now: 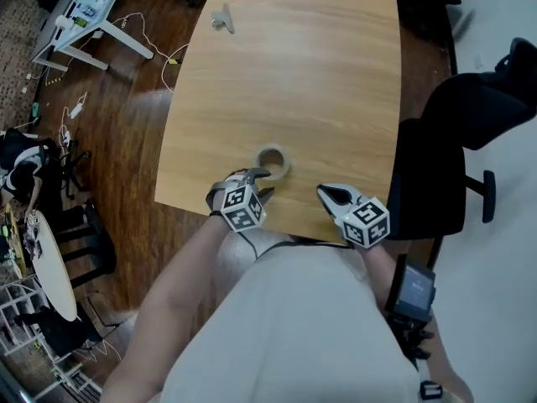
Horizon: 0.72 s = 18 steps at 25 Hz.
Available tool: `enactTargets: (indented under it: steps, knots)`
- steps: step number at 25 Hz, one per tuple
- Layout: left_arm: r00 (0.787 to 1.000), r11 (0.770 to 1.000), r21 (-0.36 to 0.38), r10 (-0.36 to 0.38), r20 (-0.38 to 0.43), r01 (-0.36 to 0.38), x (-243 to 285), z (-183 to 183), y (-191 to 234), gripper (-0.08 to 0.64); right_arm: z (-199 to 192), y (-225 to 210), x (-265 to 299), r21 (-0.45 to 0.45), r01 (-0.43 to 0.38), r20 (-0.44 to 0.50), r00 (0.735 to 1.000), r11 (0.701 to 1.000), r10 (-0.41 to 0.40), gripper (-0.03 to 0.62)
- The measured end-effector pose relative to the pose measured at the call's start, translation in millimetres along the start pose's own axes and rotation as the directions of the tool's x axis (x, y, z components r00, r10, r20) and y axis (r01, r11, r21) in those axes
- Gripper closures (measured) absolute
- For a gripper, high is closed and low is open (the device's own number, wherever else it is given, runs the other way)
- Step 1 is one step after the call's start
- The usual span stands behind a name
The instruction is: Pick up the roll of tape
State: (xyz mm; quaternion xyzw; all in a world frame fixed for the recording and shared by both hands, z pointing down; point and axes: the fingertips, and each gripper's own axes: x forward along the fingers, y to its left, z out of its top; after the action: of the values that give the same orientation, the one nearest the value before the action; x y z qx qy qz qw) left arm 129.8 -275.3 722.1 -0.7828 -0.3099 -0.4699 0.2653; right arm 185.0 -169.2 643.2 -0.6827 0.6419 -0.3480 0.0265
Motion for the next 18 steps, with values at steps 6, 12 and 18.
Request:
enactTargets:
  steps: [6,12,18]
  knots:
    - [0.984,0.976,0.198,-0.061,-0.169,0.095,21.5,-16.6,5.0,0.377,-2.9,-10.3,-15.0,0.030,0.033,0.014,0.999,0.999,-0.034,0.584]
    - [0.949,0.899,0.384,-0.092,-0.303,0.210,32.8,-37.2,4.2,0.380,-3.3,-15.9,-20.9,0.056,0.073,0.025,0.997,0.996,-0.074,0.584]
    - [0.918,0.868,0.413,-0.109,-0.382,0.275,36.6,-41.5,4.2,0.380,-0.8,-27.2,-30.0,0.070,0.069,0.040,0.997,0.995,-0.072,0.584]
